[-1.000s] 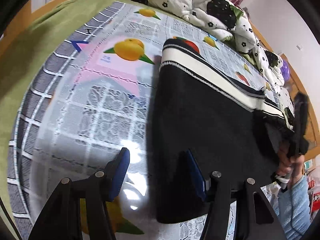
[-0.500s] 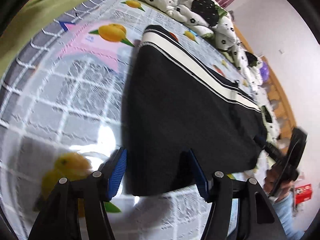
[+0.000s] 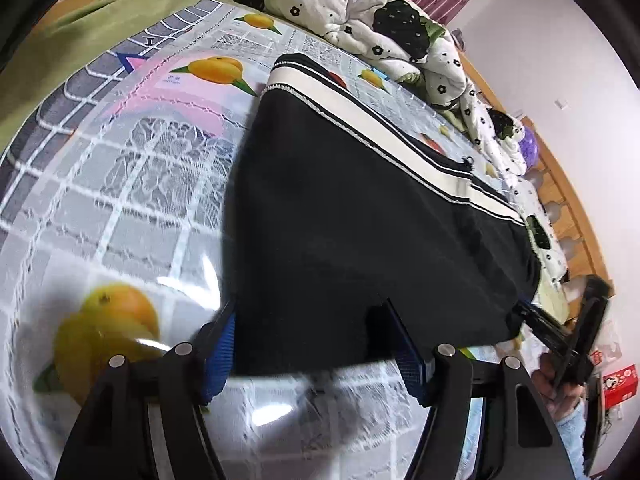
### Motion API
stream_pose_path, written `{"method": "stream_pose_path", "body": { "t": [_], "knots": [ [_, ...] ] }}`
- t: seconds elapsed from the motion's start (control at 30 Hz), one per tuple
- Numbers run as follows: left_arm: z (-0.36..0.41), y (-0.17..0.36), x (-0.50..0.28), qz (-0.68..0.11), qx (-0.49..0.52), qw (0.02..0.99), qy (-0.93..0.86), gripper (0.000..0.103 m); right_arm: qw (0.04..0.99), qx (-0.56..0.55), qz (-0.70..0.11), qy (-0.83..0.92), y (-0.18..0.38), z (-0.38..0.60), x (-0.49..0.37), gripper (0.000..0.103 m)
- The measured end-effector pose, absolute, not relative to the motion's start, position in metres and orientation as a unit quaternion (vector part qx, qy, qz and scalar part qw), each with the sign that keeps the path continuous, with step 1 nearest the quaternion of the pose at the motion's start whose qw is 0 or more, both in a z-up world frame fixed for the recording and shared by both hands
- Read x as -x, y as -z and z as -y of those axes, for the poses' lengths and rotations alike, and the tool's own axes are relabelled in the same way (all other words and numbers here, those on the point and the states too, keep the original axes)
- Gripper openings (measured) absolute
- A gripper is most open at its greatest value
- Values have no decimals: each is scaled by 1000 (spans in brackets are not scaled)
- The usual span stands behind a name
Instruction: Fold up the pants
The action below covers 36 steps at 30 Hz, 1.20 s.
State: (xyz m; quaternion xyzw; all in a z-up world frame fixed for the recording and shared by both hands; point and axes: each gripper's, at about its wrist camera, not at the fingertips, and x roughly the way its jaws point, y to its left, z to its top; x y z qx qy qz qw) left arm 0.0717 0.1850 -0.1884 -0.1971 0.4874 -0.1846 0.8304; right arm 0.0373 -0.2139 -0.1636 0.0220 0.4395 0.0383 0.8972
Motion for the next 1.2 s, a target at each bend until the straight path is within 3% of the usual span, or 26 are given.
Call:
{"method": "stream_pose_path", "body": {
  "t": [0.17,0.4,0.77,1.0,1.1,1.2],
  "knots": [
    [-194,194,-58,-448,228,846,178,59,890,-48,-451,-44,175,222,-37,46],
    [-196,197,-55,-432,247,850,174,59,897,-7,-440,-42,179,204,-33,48],
    [-196,199,-56,-433,262,846,169,60,889,-50,-451,-59,185,206,-37,66],
    [-196,200,-56,-430,277,844,160,58,883,-63,-461,-56,184,208,-41,66],
    [-199,202,-59,-442,285,840,134,34,886,-60,-456,-54,183,207,-39,66],
    [-204,197,-61,-451,302,831,122,22,887,-60,-455,-56,180,207,-36,66]
  ]
}}
